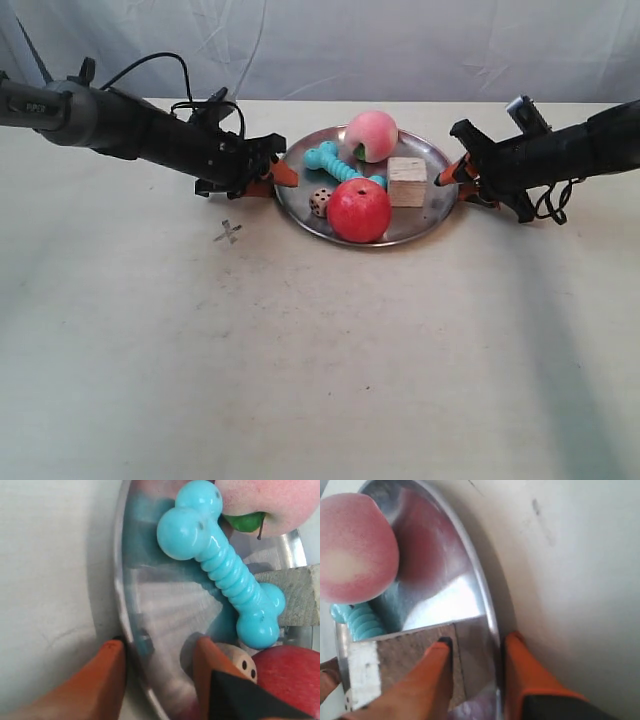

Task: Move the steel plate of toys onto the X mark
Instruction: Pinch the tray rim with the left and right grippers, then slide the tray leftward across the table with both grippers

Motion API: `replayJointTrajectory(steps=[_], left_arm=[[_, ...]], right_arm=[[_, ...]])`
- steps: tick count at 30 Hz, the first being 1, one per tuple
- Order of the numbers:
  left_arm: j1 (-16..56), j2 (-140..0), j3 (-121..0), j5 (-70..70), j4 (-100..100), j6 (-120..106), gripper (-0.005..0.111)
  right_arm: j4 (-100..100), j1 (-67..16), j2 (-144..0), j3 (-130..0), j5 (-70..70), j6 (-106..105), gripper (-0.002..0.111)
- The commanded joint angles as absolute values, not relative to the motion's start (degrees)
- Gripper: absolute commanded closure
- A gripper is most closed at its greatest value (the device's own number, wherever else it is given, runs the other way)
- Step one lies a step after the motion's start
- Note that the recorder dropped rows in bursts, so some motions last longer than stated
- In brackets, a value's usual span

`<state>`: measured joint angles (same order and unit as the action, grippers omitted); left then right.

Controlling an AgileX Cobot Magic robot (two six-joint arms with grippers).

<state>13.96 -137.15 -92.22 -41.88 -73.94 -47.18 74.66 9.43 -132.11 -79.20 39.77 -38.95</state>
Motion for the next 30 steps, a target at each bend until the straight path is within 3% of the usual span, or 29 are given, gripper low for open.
replayJointTrajectory(steps=[1,2,7,30], left_arm=[[14.4,-138.2,-92.1,-42.7,-72.8,-47.1,0.083],[14.4,-138.2,-92.1,-42.9,-72.8,-47.1,0.087],[14.4,-138.0,-92.1,-46.7,-73.5,-47.1,0.107],[11.8,-132.2,-98.9,-59.5,-53.3,-31.3,0.107]], right_arm=[[70.4,8.2,-133.6,-78.5,40.2,-39.4,0.103],[70.1,8.0,-133.6,-78.5,40.3,-39.4,0.109],[69.6,7.8,-133.6,-78.5,42.4,-39.4,0.109],[71.0,5.1,-125.7,-78.5,51.9,-39.0,0.109]])
